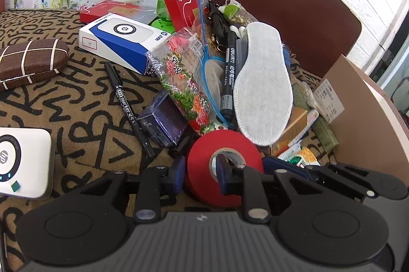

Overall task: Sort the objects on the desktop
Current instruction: 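Grasp the red tape roll with the left tool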

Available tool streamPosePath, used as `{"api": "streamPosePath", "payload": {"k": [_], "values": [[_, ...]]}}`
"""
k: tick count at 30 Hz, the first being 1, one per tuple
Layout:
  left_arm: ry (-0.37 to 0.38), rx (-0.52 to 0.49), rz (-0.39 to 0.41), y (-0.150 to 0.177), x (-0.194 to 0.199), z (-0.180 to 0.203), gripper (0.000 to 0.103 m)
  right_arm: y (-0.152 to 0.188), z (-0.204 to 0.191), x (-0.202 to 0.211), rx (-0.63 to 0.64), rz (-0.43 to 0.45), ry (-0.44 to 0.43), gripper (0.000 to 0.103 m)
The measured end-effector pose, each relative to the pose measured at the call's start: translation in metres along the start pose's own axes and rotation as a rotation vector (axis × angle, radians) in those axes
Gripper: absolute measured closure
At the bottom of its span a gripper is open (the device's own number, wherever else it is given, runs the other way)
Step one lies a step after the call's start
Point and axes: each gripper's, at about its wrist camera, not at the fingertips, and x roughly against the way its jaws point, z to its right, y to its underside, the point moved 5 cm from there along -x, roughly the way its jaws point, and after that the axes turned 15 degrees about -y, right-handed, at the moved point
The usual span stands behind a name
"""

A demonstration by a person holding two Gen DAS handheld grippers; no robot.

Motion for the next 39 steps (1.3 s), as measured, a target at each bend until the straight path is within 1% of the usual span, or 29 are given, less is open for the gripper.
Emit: {"api": "streamPosePath", "payload": {"k": [6,11,14,15,16,17,19,20,22,23,25,27,32,35,39], "values": [[0.016,0.037,-0.019,0.0,-0.006,-0.004,0.074,-0.002,0.002,-0.003,-0.01,-0.024,-0.018,0.077],[-0.006,-0.004,0.008,0.004,0.007,0.001,0.077,0.002,0.001,0.005,-0.01,-0.018,-0.028,0.079],[-0.016,-0.012,0.016,0.007,0.014,0.0,0.078,0.005,0.002,0.016,-0.021,0.018,-0.031,0.09],[-0.015,-0.016,0.014,0.008,0.015,0.0,0.079,0.005,0.003,0.018,-0.023,0.018,-0.034,0.097],[-0.013,-0.023,0.015,0.009,0.017,0.001,0.079,0.006,0.005,0.02,-0.024,0.018,-0.038,0.1],[-0.015,-0.031,0.021,0.011,0.017,0.002,0.079,0.006,0.007,0.022,-0.03,0.018,-0.044,0.101],[-0.03,-0.041,0.032,0.012,0.017,0.005,0.078,0.007,0.009,0.021,-0.041,0.014,-0.052,0.101],[-0.027,-0.03,0.032,0.012,0.016,0.004,0.078,0.007,0.01,0.02,-0.039,0.01,-0.053,0.1],[-0.011,-0.005,0.013,0.012,0.015,0.0,0.078,0.006,0.014,0.02,-0.083,0.022,-0.079,0.096],[-0.006,0.004,0.008,0.012,0.014,-0.002,0.078,0.007,0.016,0.021,-0.111,0.03,-0.096,0.096],[0.009,0.01,0.007,0.014,0.013,-0.005,0.077,0.007,0.018,0.019,-0.144,0.031,-0.125,0.091],[0.018,0.028,0.0,0.014,0.011,-0.009,0.077,0.007,0.017,0.014,-0.131,0.02,-0.121,0.091],[0.052,0.084,-0.02,0.013,0.005,-0.018,0.073,0.004,0.019,0.005,-0.144,0.019,-0.13,0.09],[0.095,0.116,-0.041,0.013,0.003,-0.023,0.069,0.002,0.019,0.006,-0.15,0.017,-0.139,0.089],[0.11,0.132,-0.043,0.014,0.005,-0.027,0.068,0.003,0.017,0.007,-0.14,0.012,-0.152,0.084]]}}
